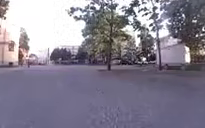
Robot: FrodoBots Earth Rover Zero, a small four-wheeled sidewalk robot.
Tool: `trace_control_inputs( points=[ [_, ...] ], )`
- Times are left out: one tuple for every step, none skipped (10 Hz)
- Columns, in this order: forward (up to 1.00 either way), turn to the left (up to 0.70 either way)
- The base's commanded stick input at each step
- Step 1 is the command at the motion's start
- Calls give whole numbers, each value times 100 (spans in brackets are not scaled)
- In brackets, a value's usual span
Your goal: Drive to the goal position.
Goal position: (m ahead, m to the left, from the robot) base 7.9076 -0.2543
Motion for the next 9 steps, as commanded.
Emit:
trace_control_inputs(
  points=[
    [70, 35],
    [70, 35],
    [70, 35],
    [70, 35],
    [70, 35],
    [70, 22],
    [70, 13],
    [70, 4],
    [70, 0]
  ],
)
